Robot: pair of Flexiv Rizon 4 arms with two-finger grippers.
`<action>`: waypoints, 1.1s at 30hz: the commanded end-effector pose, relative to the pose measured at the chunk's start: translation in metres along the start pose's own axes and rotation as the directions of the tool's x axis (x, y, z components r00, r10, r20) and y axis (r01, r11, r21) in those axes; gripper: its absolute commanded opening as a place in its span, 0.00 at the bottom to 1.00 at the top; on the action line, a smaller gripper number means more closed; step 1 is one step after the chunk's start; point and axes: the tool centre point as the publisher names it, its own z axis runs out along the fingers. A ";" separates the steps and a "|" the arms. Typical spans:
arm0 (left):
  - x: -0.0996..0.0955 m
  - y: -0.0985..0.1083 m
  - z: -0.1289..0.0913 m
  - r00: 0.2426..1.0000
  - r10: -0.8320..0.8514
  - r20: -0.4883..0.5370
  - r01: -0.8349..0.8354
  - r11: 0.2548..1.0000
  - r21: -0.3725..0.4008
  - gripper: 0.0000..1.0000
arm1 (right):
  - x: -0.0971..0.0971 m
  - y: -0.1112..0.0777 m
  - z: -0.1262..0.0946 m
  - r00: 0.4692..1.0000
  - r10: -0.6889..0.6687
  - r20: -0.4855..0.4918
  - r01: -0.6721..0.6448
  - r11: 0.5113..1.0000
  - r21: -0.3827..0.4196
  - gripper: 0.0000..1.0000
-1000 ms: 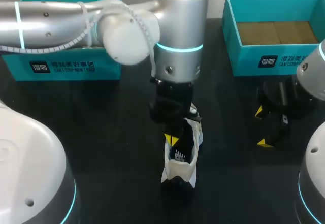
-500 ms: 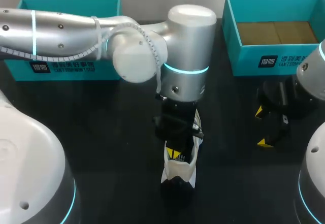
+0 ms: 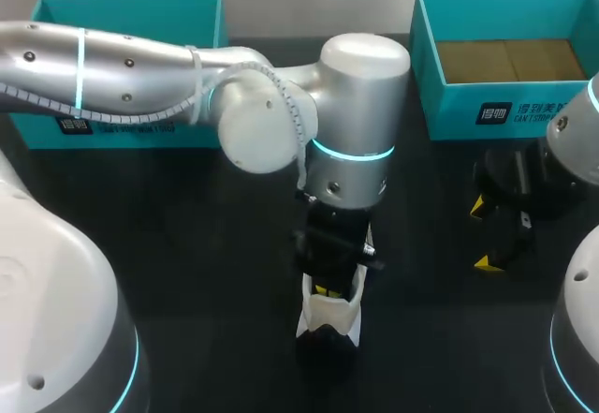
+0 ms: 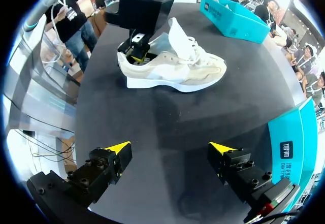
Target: Take the shoe out of the shoebox, open the shoe tongue, remove and reinsert the insole, then place the shoe into the shoebox
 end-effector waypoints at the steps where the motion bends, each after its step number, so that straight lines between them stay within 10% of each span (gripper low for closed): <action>1: 0.001 -0.015 -0.021 1.000 -0.004 -0.014 0.004 1.000 -0.030 0.00 | 0.001 0.000 0.001 1.000 0.001 0.002 -0.001 1.000 0.003 1.00; 22: 0.007 0.000 0.042 0.986 -0.130 -0.103 0.126 0.991 -0.042 0.00 | 0.001 0.000 0.001 1.000 0.001 0.002 -0.001 1.000 0.003 1.00; 33: 0.007 -0.008 0.007 0.988 -0.156 0.018 0.156 0.978 -0.135 0.00 | 0.001 0.000 0.001 1.000 0.001 0.002 -0.001 1.000 0.003 1.00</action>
